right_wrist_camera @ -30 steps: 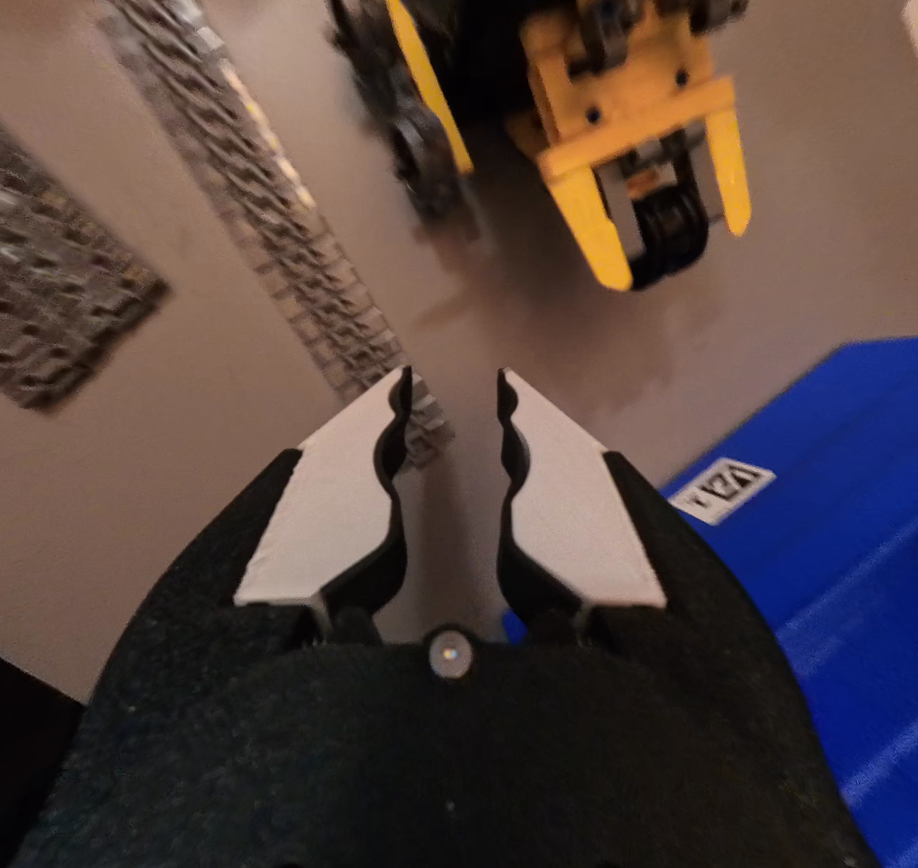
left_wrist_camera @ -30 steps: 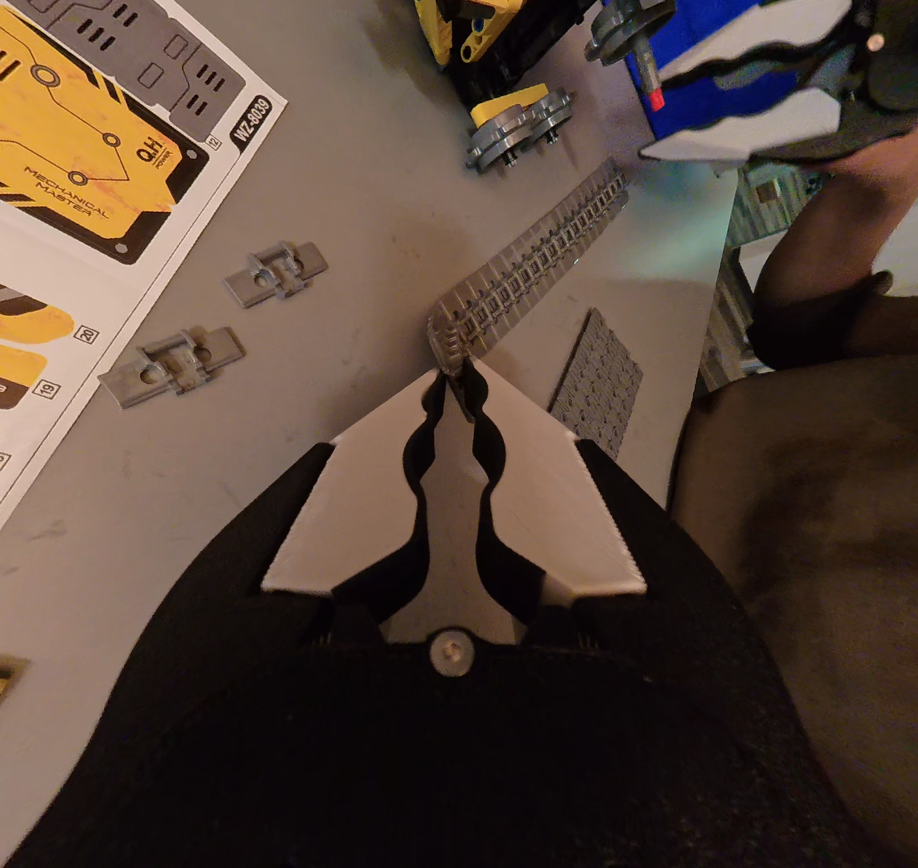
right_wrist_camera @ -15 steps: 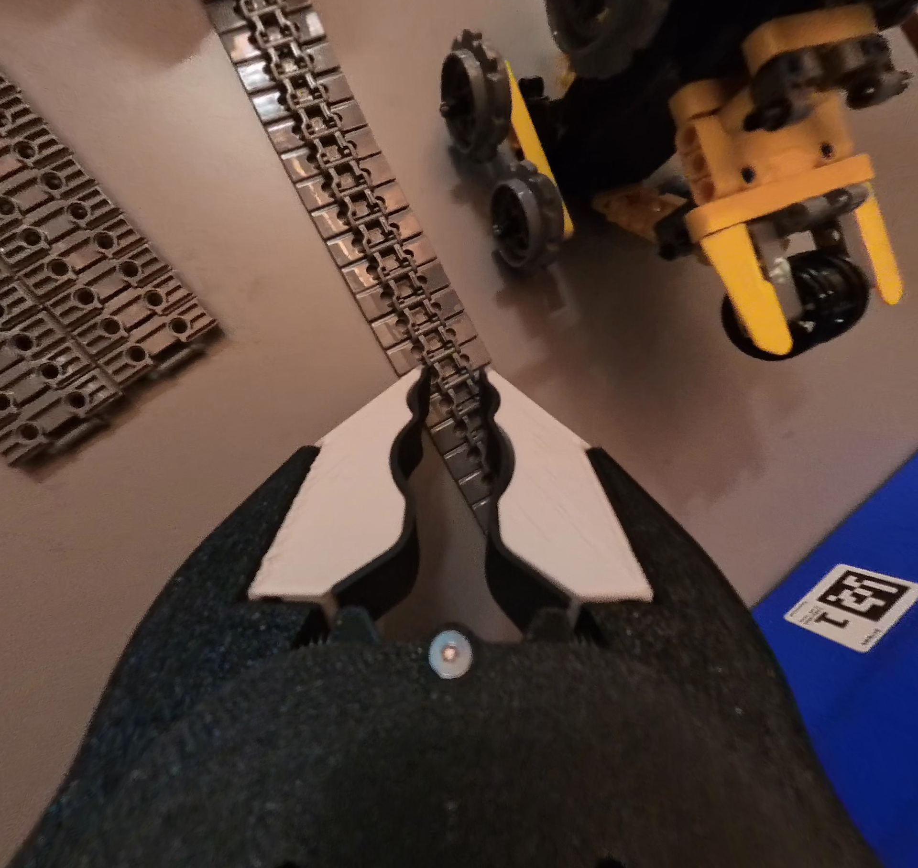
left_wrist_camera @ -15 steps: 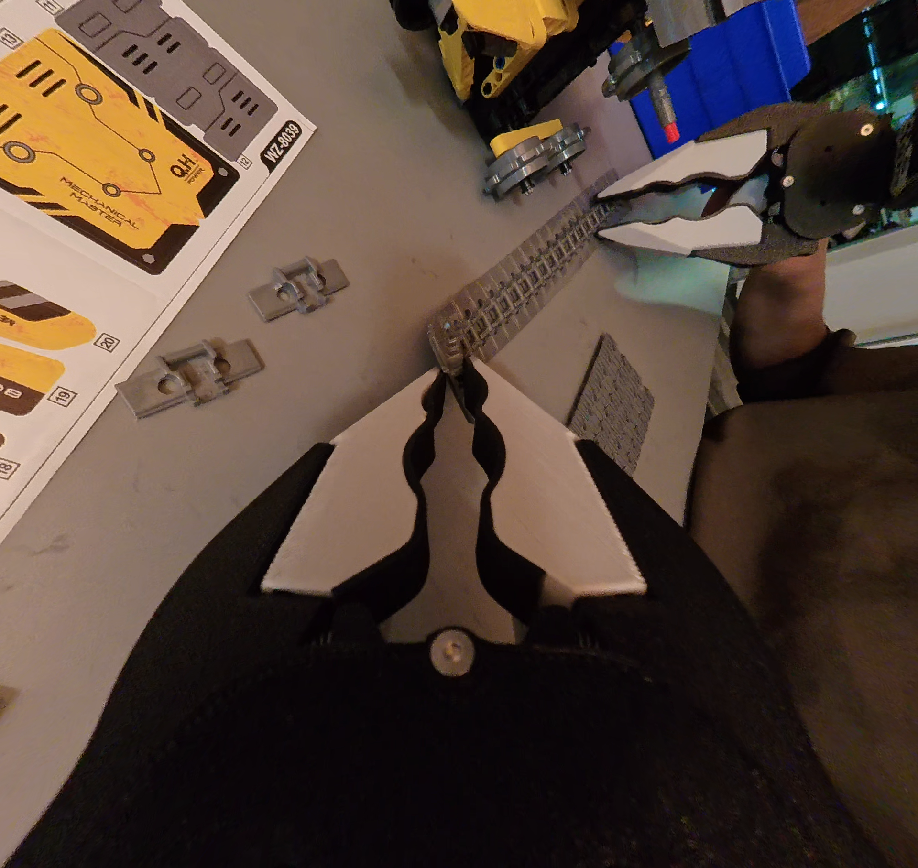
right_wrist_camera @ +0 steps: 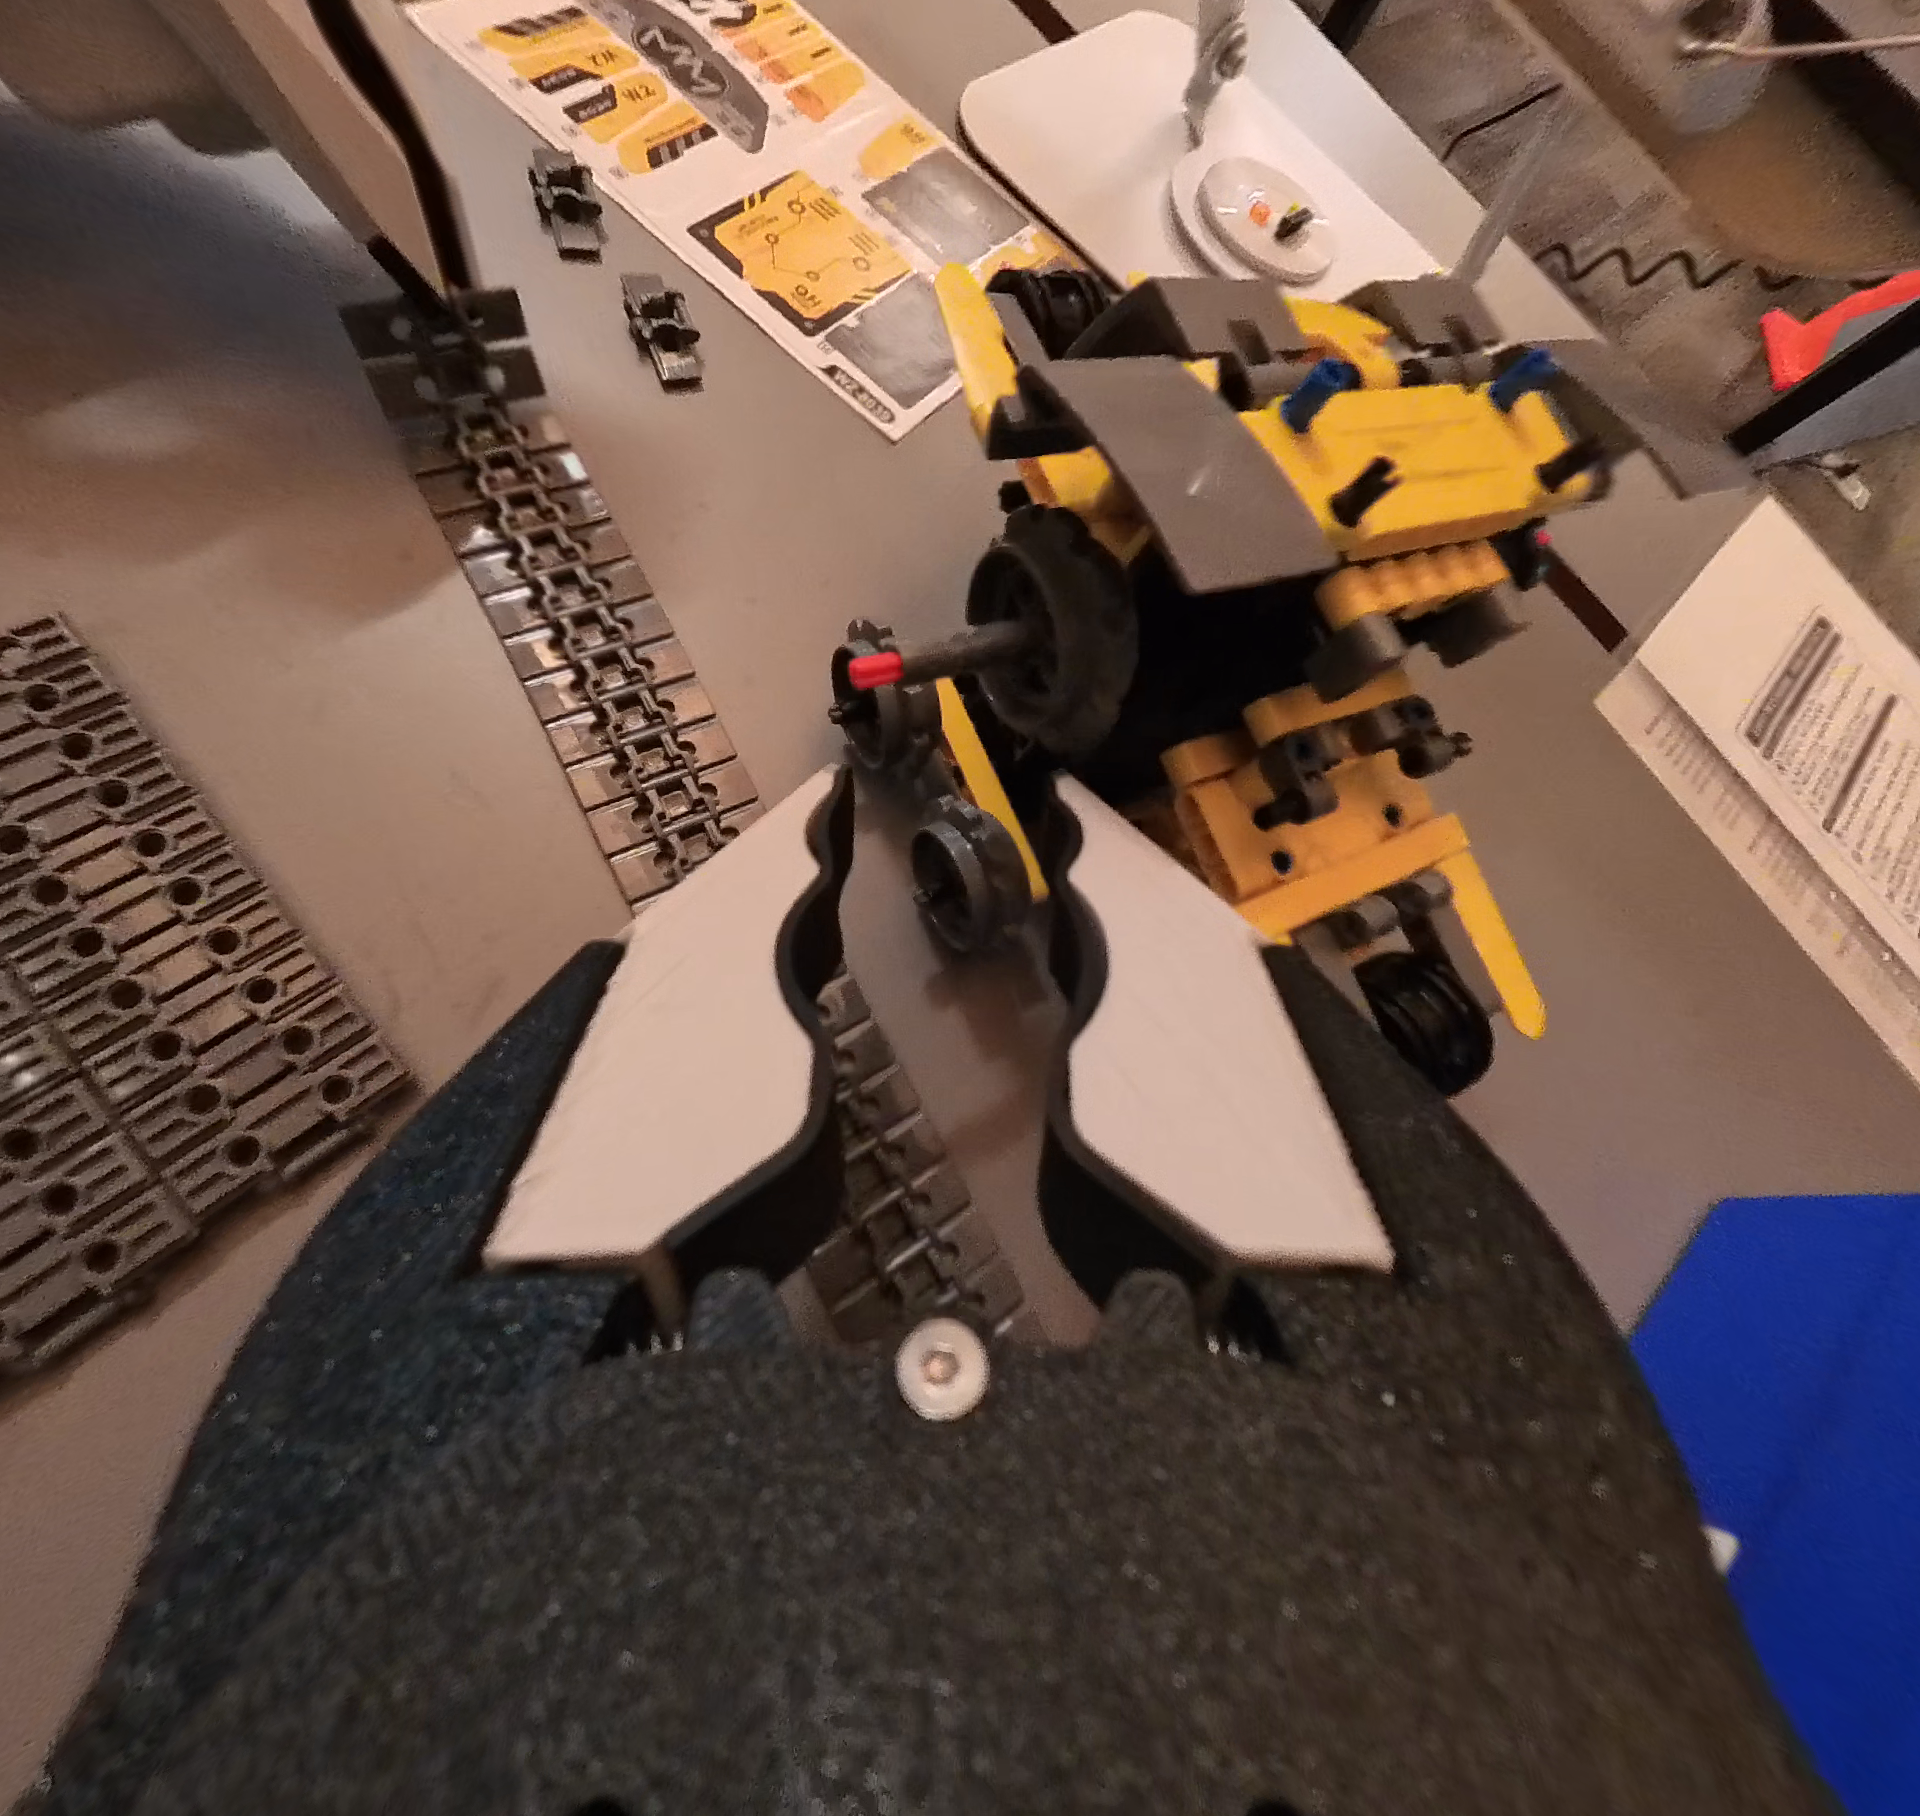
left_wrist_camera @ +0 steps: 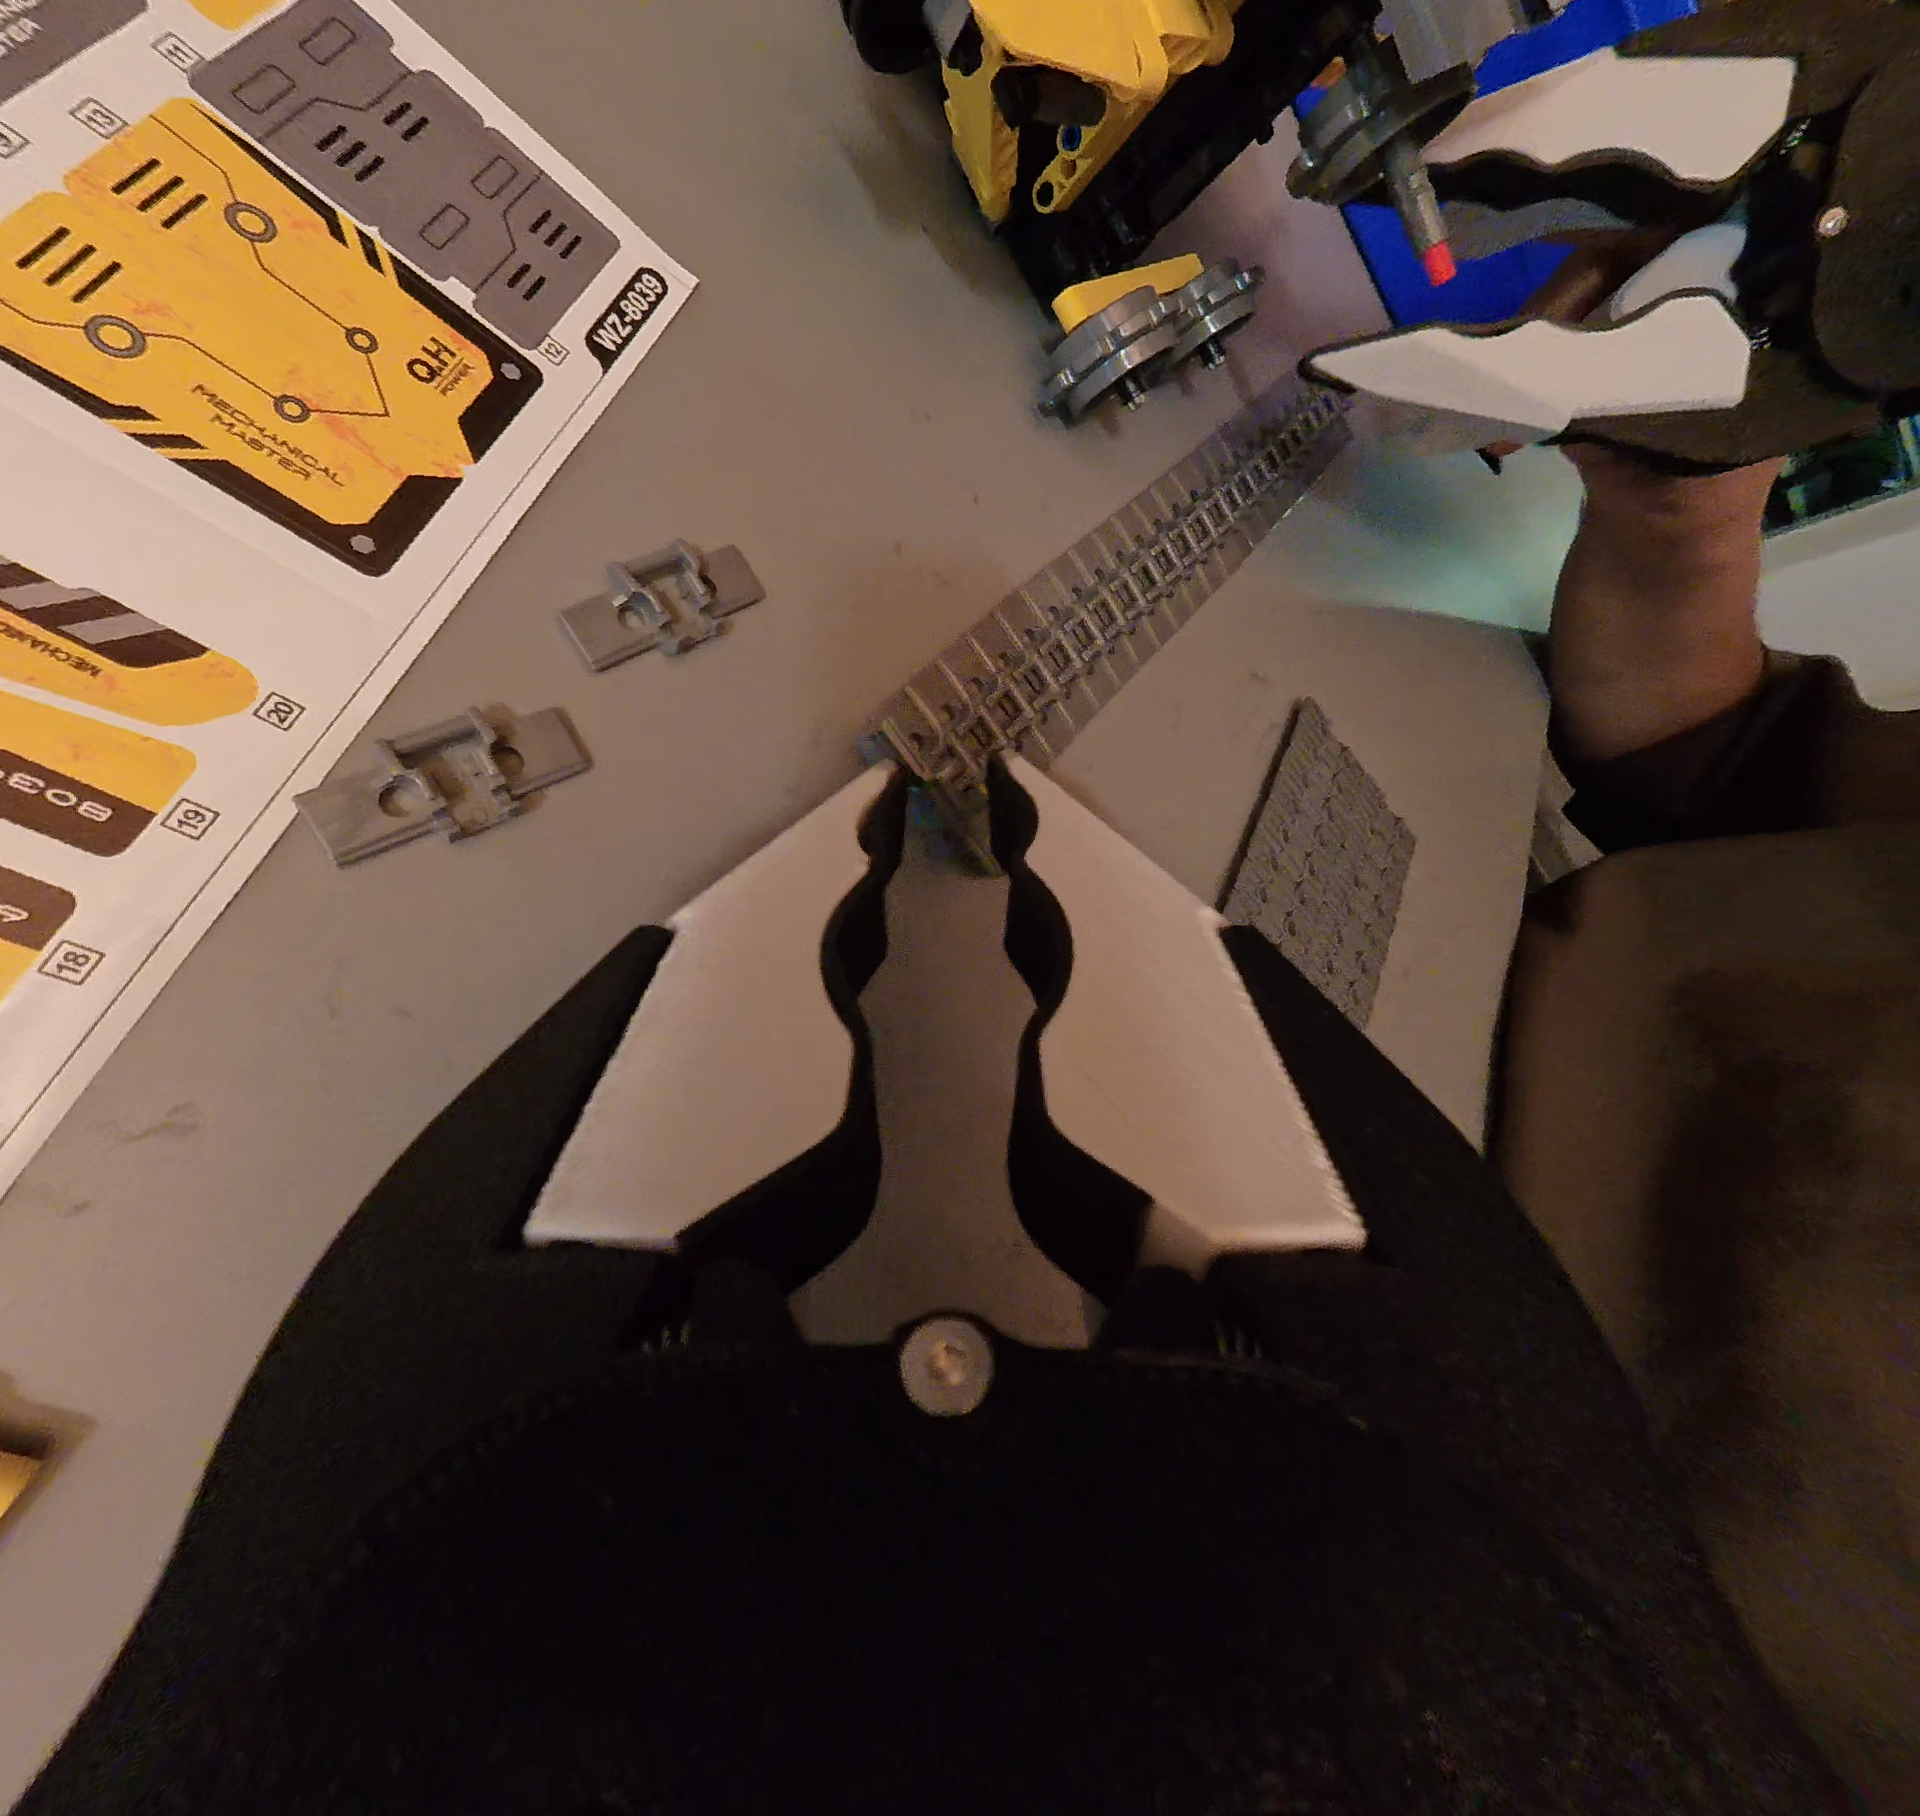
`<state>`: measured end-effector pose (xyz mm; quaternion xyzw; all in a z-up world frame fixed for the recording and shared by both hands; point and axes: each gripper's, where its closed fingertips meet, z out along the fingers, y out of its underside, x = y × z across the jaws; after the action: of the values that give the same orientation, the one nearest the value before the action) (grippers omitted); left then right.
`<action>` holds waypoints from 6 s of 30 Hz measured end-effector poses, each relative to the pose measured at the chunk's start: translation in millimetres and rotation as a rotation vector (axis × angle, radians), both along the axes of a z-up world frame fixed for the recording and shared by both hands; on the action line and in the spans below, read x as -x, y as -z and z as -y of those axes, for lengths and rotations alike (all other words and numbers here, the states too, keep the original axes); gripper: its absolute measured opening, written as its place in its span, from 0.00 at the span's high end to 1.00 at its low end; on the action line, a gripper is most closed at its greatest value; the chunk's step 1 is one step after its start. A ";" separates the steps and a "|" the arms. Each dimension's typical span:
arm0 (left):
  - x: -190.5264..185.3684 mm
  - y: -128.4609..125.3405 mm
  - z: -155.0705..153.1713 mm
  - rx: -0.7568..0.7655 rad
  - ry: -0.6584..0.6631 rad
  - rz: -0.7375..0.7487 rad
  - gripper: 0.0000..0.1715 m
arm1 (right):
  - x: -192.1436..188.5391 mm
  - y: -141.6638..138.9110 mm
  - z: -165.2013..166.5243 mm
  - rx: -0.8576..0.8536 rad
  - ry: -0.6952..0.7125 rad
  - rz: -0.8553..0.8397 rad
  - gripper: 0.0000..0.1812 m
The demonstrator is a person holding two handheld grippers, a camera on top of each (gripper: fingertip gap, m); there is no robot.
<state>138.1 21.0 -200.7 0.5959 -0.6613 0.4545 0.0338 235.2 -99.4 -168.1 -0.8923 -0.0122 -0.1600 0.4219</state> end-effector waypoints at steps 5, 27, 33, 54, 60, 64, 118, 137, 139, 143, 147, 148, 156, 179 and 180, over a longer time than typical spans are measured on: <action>0.2 -1.5 -1.3 -0.059 0.000 0.025 0.85 | -6.9 16.9 -9.7 0.054 -0.001 0.027 0.81; -0.4 9.7 -4.9 -0.391 0.042 0.113 0.76 | 9.3 13.2 -7.5 0.060 -0.091 -0.012 1.00; -1.2 15.7 -1.7 -0.416 0.054 0.106 0.76 | 1.3 19.6 -0.4 0.056 -0.045 0.011 1.00; -1.9 14.1 0.5 -0.447 0.064 0.131 0.74 | -8.1 -31.5 9.9 -0.177 0.015 0.058 0.90; -2.2 12.6 1.6 -0.450 0.064 0.138 0.74 | -0.8 -28.4 -1.1 -0.232 -0.034 -0.076 0.84; -2.3 10.4 0.7 -0.455 0.060 0.145 0.74 | 8.1 -38.7 -2.3 -0.302 -0.072 -0.184 0.83; -2.0 23.5 -2.4 -0.473 0.065 0.108 0.74 | 37.2 -32.3 11.6 -0.204 -0.445 -0.256 0.92; -1.6 11.6 -7.1 -0.489 0.051 0.138 0.72 | 31.7 -66.3 44.9 -0.408 -0.190 -0.346 0.80; -0.9 5.3 -12.6 -0.489 0.035 0.149 0.71 | 32.4 -58.2 58.5 -0.377 -0.115 -0.349 0.80; 3.4 -4.3 -23.7 -0.480 -0.001 0.147 0.68 | 13.7 -1.0 98.7 -0.088 0.176 -0.329 0.76; 12.8 -5.8 -27.3 -0.491 -0.011 0.131 0.65 | 8.4 39.1 125.0 0.068 0.347 -0.361 0.70; 15.6 -4.7 -26.8 -0.493 -0.009 0.126 0.64 | 6.1 44.3 128.3 0.076 0.381 -0.372 0.67; 35.8 21.9 -15.0 -0.523 0.082 0.036 0.61 | -4.0 58.6 130.6 0.106 0.430 -0.339 0.75; 19.4 24.2 -4.0 -0.527 0.048 0.098 0.90 | -8.7 55.9 127.4 -0.019 0.427 -0.374 0.85; 19.2 24.0 -3.8 -0.520 0.045 0.098 0.90 | -8.6 55.7 127.1 -0.027 0.427 -0.384 0.84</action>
<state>118.9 24.8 -224.7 0.5470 -0.7697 0.2968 -0.1424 243.8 -226.5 -223.8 -0.8831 0.2581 -0.0735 0.3849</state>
